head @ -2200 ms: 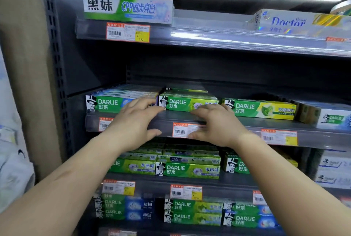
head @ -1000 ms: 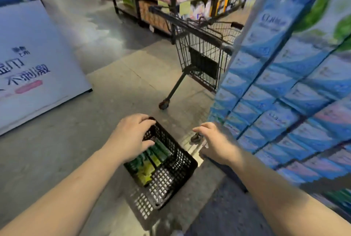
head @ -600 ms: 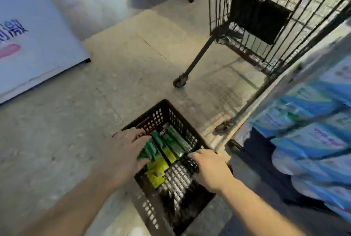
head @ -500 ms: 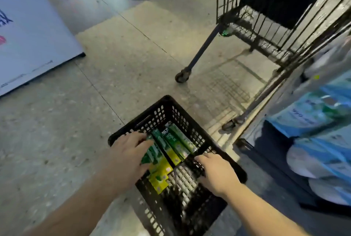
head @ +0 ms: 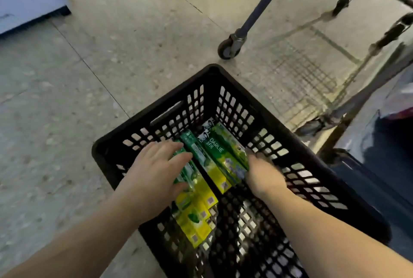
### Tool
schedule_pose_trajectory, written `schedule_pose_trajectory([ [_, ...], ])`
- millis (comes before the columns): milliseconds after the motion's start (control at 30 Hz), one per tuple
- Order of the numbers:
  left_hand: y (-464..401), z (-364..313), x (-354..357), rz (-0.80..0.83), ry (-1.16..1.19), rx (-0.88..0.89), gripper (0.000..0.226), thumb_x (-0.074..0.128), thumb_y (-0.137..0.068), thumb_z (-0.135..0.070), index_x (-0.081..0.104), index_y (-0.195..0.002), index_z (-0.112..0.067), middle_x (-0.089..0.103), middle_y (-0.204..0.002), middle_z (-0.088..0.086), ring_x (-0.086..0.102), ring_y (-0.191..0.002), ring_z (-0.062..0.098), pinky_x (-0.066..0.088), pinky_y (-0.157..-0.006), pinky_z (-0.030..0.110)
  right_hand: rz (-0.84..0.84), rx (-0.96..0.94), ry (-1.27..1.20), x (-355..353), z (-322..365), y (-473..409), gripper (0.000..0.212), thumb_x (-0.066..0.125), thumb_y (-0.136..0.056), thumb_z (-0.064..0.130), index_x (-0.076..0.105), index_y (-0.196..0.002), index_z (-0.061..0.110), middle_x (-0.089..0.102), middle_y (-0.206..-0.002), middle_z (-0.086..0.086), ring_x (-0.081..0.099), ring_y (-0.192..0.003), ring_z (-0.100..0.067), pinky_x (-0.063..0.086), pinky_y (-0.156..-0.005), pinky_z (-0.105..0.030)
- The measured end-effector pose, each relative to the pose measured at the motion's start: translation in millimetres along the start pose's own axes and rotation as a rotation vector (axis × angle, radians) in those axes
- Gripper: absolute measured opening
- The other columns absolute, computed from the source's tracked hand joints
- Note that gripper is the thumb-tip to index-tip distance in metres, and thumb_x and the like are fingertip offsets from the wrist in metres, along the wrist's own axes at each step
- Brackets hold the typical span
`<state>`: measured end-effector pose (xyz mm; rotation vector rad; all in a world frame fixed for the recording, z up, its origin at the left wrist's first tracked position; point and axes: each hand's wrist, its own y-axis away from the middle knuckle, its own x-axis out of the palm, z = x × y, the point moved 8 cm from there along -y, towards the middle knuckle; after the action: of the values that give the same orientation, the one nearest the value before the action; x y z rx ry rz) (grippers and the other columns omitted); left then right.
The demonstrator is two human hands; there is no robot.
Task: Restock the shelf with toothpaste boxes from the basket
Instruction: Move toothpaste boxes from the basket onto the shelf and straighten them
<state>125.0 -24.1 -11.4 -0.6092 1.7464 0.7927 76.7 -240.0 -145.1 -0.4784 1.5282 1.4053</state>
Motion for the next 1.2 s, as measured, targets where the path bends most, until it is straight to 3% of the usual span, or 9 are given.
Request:
schedule_pose_trajectory([
  [200, -32, 2, 18, -0.054, -0.026, 0.018, 0.064, 0.066, -0.082, -0.043, 0.042, -0.139, -0.029, 0.038, -0.146, 0.000, 0.028, -0.138, 0.025, 0.021, -0.115, 0.045, 0.040, 0.097, 0.053, 32, -7, -47, 0.067, 0.048, -0.094, 0.016, 0.011, -0.150, 0.021, 0.035, -0.145, -0.011, 0.050, -0.122, -0.034, 0.048, -0.088, -0.043],
  [333, -38, -6, 19, -0.061, -0.057, 0.033, 0.066, 0.060, -0.085, -0.047, 0.032, -0.143, -0.033, 0.031, -0.150, -0.003, 0.021, -0.141, 0.021, 0.014, -0.117, 0.042, -0.010, 0.094, 0.043, 31, -8, -53, 0.051, 0.038, -0.095, 0.009, 0.026, -0.144, 0.017, 0.041, -0.139, -0.011, 0.054, -0.117, -0.034, 0.048, -0.085, -0.041],
  [467, -38, -14, 15, -0.034, -0.090, 0.030, 0.067, 0.058, -0.086, -0.048, 0.029, -0.144, -0.033, 0.028, -0.151, -0.003, 0.018, -0.142, 0.020, 0.013, -0.118, 0.045, -0.081, 0.042, -0.003, 12, -4, -38, 0.046, 0.049, -0.086, 0.002, 0.044, -0.130, 0.013, 0.053, -0.123, -0.013, 0.058, -0.109, -0.035, 0.050, -0.081, -0.039],
  [600, -32, -33, -1, -0.007, -0.097, 0.041, 0.066, 0.059, -0.086, -0.047, 0.031, -0.143, -0.031, 0.029, -0.151, 0.000, 0.020, -0.141, 0.022, 0.013, -0.118, 0.043, -0.118, -0.103, -0.079, -22, -7, -7, 0.038, 0.057, -0.086, 0.013, 0.051, -0.123, 0.020, 0.058, -0.117, -0.009, 0.061, -0.104, -0.031, 0.049, -0.082, -0.034],
  [700, -17, -47, -27, 0.019, -0.102, 0.042, 0.068, 0.061, -0.084, -0.049, 0.032, -0.143, -0.032, 0.032, -0.149, 0.000, 0.023, -0.140, 0.022, 0.016, -0.117, 0.042, -0.044, -0.199, -0.096, -58, -10, 34, 0.050, 0.063, -0.086, 0.022, 0.048, -0.134, 0.023, 0.056, -0.127, -0.006, 0.057, -0.115, -0.029, 0.048, -0.093, -0.035],
  [833, 12, -69, -93, 0.048, -0.056, 0.021, 0.072, 0.063, -0.081, -0.051, 0.031, -0.143, -0.032, 0.031, -0.149, -0.002, 0.023, -0.140, 0.021, 0.017, -0.115, 0.038, 0.036, -0.220, -0.146, -131, -19, 112, 0.056, 0.068, -0.084, 0.035, 0.048, -0.136, 0.025, 0.057, -0.132, 0.000, 0.054, -0.120, -0.025, 0.044, -0.095, -0.031],
  [967, 38, -105, -188, 0.074, -0.005, 0.073, 0.079, 0.071, -0.076, -0.047, 0.034, -0.143, -0.028, 0.037, -0.147, 0.003, 0.030, -0.136, 0.027, 0.023, -0.112, 0.040, 0.075, -0.192, -0.157, -234, -37, 203, 0.054, 0.070, -0.083, 0.033, 0.052, -0.134, 0.027, 0.059, -0.131, 0.003, 0.055, -0.119, -0.019, 0.042, -0.096, -0.027],
  [1100, 62, -159, -304, 0.074, -0.027, 0.161, 0.083, 0.070, -0.075, -0.049, 0.029, -0.144, -0.030, 0.036, -0.146, -0.002, 0.032, -0.135, 0.024, 0.027, -0.110, 0.037, 0.038, -0.118, -0.257, -358, -57, 313, 0.038, 0.072, -0.082, 0.027, 0.064, -0.118, 0.021, 0.068, -0.102, 0.003, 0.060, -0.091, -0.009, 0.045, -0.075, -0.018],
  [1200, 82, -221, -402, 0.031, -0.056, 0.281, 0.083, 0.072, -0.071, -0.051, 0.031, -0.141, -0.035, 0.042, -0.140, -0.004, 0.042, -0.126, 0.023, 0.037, -0.104, 0.037, -0.032, -0.073, -0.316, -446, -73, 404, 0.031, 0.072, -0.078, 0.033, 0.068, -0.106, 0.018, 0.069, -0.091, -0.004, 0.060, -0.082, -0.012, 0.049, -0.074, -0.029],
])
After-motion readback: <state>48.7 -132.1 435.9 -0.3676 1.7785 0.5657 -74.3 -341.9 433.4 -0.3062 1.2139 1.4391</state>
